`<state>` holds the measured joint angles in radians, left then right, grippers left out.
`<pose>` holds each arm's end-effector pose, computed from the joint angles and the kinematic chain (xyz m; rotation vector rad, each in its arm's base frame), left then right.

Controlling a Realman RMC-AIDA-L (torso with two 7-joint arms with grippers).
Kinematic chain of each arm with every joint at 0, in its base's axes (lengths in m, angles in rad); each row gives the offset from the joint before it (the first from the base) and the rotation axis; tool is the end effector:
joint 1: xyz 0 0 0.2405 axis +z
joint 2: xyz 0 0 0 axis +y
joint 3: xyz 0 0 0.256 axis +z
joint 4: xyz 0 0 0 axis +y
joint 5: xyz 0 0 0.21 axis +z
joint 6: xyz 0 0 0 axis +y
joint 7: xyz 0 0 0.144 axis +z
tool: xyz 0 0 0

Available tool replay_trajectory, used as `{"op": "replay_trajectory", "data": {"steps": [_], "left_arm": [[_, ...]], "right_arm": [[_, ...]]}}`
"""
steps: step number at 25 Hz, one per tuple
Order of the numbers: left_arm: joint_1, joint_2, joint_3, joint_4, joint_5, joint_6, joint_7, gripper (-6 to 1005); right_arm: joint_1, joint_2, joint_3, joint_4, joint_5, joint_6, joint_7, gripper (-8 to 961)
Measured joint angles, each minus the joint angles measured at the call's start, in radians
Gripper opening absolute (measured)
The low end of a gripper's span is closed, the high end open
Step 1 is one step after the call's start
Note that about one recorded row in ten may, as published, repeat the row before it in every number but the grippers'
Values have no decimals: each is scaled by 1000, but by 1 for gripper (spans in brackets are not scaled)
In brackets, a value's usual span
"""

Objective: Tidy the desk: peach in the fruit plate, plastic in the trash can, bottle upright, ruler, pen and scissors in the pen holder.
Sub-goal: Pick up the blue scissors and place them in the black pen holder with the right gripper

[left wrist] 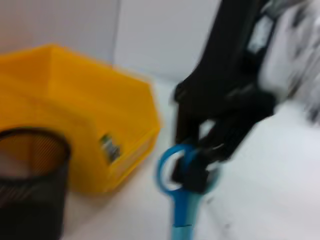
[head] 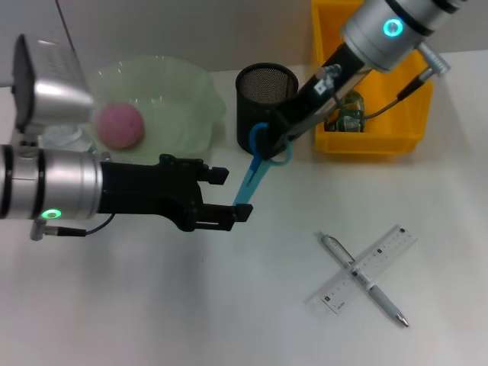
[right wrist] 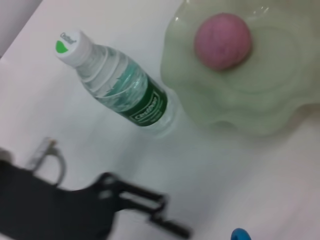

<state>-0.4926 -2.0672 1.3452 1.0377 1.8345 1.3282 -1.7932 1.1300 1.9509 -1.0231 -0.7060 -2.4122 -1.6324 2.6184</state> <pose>-0.1790 0.3428 -0.0334 -2.9199 -0.5066 -0.4208 0.0978 0.4222 0.0107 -2.7404 1.3403 -0.2618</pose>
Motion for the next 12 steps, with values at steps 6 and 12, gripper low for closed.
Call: {"op": "replay_trajectory", "data": {"steps": [6, 12], "left_arm": [[30, 3, -209, -110, -147, 265, 153, 727], [33, 5, -407, -319, -177, 468, 345, 736]], "right_arm": [[-28, -21, 8, -40, -2, -16, -25, 87], [-34, -34, 9, -61, 0, -27, -51, 86]]}}
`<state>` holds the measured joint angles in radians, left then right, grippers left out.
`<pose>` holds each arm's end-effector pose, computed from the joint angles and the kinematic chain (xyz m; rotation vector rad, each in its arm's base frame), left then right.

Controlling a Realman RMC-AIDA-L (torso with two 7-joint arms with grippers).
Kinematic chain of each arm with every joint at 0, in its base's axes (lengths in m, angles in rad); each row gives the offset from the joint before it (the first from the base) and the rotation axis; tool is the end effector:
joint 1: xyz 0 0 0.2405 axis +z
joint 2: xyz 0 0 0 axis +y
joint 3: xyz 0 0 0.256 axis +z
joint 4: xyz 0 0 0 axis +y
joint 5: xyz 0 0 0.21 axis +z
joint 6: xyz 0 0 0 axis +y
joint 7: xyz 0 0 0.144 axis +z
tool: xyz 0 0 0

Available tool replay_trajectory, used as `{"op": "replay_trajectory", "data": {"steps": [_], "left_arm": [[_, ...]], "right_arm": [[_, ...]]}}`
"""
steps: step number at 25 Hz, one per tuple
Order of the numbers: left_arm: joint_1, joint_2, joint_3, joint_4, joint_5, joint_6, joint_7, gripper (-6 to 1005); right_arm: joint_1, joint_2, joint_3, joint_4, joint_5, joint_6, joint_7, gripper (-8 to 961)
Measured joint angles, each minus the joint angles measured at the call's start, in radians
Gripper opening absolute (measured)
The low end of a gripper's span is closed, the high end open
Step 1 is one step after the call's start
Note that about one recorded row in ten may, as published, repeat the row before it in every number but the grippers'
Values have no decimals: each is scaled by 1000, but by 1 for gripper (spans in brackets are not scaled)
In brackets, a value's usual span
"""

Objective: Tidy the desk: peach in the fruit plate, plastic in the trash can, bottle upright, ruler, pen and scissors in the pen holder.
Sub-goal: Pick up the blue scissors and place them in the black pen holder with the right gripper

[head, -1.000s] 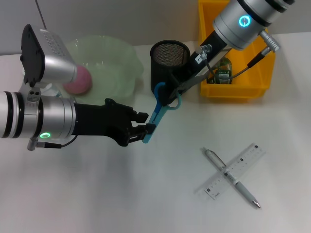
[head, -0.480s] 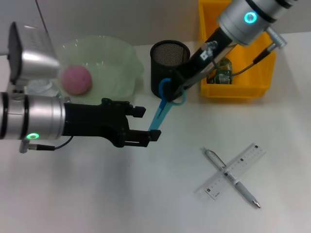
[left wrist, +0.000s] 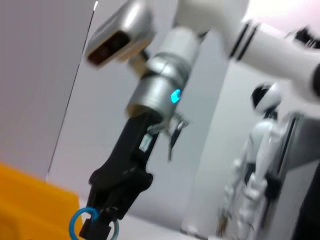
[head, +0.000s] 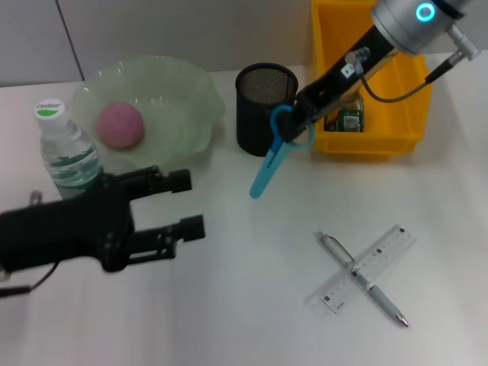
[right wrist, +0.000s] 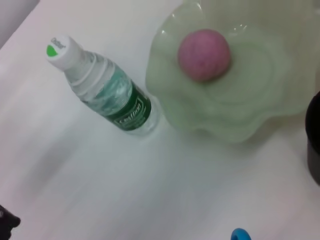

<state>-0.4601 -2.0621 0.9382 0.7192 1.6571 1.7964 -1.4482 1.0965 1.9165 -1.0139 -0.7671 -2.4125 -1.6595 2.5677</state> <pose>-0.2181 0.2976 0.0097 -2.8792 -0.5094 -1.1126 0.1051 0.4266 0.0339 -2.7388 1.2506 -0.2451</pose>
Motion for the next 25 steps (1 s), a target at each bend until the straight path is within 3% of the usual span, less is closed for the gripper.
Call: {"op": "replay_trajectory", "data": {"steps": [2, 5, 6, 15, 25], "left_arm": [[27, 1, -48, -97, -1, 33, 154, 734], [55, 0, -51, -131, 1, 16, 255, 731], [75, -1, -52, -186, 4, -22, 360, 730], [110, -5, -59, -294, -1, -160, 509, 728], [105, -7, -61, -329, -3, -196, 520, 729]], "right_arm": [[7, -1, 0, -22, 0, -9, -4, 86], [26, -10, 0, -58, -4, -32, -4, 86], [32, -13, 2, -66, -8, -39, -4, 86], [120, -32, 140, -132, -212, -76, -1, 88], [157, -26, 156, -141, -307, 26, 17, 92]]}}
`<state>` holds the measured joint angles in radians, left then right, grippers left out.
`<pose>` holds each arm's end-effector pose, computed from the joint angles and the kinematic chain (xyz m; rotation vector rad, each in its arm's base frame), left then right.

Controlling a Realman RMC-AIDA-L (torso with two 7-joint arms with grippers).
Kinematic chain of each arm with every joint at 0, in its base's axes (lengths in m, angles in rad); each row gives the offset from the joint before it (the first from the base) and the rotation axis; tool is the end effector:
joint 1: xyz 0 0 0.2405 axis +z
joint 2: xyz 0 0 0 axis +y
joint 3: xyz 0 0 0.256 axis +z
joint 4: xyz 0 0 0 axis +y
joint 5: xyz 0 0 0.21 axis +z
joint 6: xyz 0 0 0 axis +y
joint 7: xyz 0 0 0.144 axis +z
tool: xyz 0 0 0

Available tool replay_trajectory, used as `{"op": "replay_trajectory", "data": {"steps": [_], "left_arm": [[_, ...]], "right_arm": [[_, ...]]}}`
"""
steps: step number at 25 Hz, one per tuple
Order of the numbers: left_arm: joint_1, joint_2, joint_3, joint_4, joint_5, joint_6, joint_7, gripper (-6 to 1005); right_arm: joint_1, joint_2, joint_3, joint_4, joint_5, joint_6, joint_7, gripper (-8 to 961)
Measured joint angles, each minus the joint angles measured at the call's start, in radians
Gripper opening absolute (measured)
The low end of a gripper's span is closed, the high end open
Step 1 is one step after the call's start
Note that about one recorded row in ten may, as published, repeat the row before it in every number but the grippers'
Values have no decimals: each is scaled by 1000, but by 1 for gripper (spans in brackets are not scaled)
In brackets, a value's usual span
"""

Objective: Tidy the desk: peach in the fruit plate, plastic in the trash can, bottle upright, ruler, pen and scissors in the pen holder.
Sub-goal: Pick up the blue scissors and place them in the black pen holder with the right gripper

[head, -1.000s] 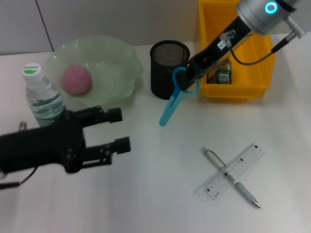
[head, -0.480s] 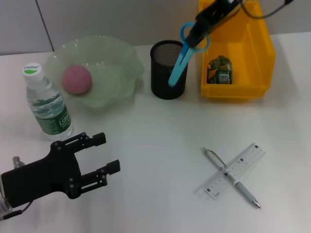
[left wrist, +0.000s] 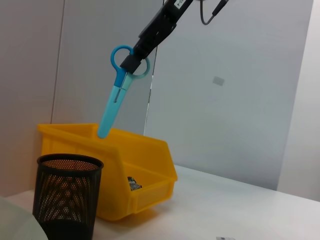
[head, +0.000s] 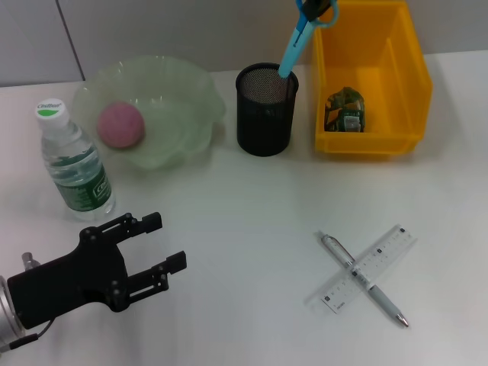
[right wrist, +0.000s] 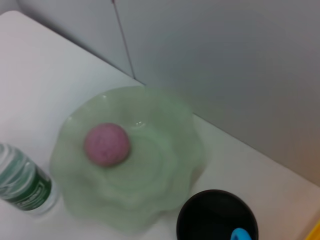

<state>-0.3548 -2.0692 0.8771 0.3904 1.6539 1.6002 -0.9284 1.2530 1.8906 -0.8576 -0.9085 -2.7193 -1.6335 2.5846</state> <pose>-0.2913 0.2609 -0.0341 -2.6141 -0.4549 -0.9583 0.0513 0.4679 0.0947 -2.5026 0.9654 -0.2441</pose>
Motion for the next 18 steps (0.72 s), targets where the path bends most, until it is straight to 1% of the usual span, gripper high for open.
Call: {"op": "replay_trajectory", "data": {"steps": [1, 2, 3, 5, 7, 8, 9, 10, 11, 12, 13, 14, 18], "left_arm": [[-1, 0, -1, -1, -1, -2, -3, 729], [-1, 0, -1, -1, -1, -2, -3, 729], [-1, 0, -1, -1, -1, -4, -4, 729], [-1, 0, -2, -2, -1, -9, -4, 729], [-1, -1, -2, -7, -2, -16, -4, 729], [-2, -2, -2, -11, -3, -19, -4, 729], [-2, -2, -2, -11, -3, -19, -4, 729], [-2, -2, -2, -11, -3, -19, -4, 729], [-2, -2, -3, -12, -4, -22, -4, 730], [-2, -2, -3, -12, -4, -22, -4, 730], [-3, -2, -3, -13, -11, -27, -4, 730], [-3, -2, -3, -14, -13, -27, -4, 730], [-3, -2, -3, -15, -18, -28, -5, 730]], "right_arm": [[2, 6, -6, 12, -10, 26, 0, 92], [2, 6, -6, 12, -10, 26, 0, 92], [4, 15, -20, 29, -14, 58, 0, 93], [4, 20, -26, 37, -16, 74, 0, 93], [5, 31, -46, 59, -19, 110, -3, 94], [4, 43, -72, 81, -19, 149, -5, 94], [2, 50, -89, 93, -19, 173, -6, 95], [2, 50, -89, 93, -19, 173, -6, 95], [-2, 64, -118, 114, -20, 220, -6, 95], [-2, 64, -118, 114, -20, 220, -6, 96], [-4, 76, -137, 130, -21, 258, -6, 96], [-4, 76, -137, 130, -21, 258, -6, 96], [-4, 88, -165, 173, -23, 311, -6, 98]]}}
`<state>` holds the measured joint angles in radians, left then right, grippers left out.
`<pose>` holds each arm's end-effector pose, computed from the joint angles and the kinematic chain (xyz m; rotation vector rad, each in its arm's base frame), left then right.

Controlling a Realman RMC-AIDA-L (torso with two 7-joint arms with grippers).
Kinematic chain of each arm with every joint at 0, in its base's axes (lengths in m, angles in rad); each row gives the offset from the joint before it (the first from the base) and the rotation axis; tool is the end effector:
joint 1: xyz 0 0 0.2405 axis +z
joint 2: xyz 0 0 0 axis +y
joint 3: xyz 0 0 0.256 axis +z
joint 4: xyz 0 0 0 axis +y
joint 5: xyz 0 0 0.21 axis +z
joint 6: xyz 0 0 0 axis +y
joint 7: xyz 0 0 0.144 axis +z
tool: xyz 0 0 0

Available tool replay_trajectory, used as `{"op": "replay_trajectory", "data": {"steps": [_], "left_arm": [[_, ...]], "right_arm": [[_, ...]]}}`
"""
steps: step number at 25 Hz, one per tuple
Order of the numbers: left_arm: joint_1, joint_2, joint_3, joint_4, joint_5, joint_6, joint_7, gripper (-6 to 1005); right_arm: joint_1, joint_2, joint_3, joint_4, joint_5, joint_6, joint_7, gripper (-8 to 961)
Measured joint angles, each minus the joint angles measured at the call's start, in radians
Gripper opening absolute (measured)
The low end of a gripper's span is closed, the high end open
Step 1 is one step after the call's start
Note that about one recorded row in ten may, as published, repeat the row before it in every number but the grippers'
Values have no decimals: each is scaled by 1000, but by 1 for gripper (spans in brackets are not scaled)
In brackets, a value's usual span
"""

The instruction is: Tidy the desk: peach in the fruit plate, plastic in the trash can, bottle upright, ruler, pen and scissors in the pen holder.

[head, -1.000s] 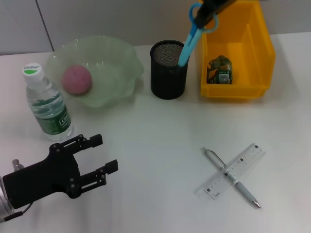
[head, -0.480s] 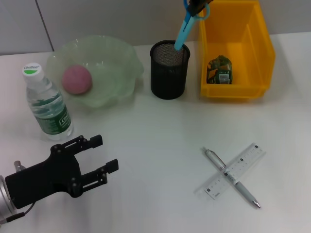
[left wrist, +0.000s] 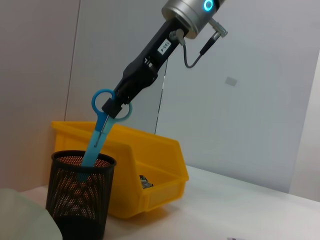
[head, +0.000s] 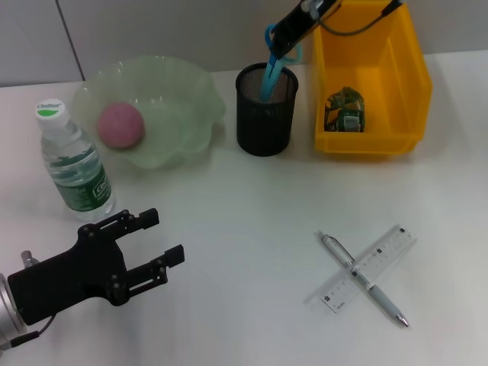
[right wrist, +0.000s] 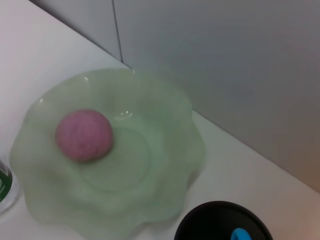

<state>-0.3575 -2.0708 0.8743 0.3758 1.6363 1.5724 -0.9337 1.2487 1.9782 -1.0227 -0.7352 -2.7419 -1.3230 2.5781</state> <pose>-0.2933 0.2638 -0.0358 -2.5849 -0.4910 -0.9508 0.0682 0.4803 0.0233 -2.4659 0.8483 -0.3167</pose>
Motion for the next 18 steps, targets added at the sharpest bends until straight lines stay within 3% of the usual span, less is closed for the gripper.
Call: {"op": "replay_trajectory", "data": {"steps": [10, 17, 18], "left_arm": [[-1, 4, -1, -8, 0, -3, -10, 731], [-1, 7, -2, -7, 0, -3, -11, 731], [-2, 7, -2, -7, 0, -3, -12, 731]], "right_arm": [[-6, 23, -3, 19, -22, 35, 0, 101], [-50, 48, 6, -64, -11, 50, -8, 300], [-67, 57, 7, -98, 1, 51, -21, 407]]}}
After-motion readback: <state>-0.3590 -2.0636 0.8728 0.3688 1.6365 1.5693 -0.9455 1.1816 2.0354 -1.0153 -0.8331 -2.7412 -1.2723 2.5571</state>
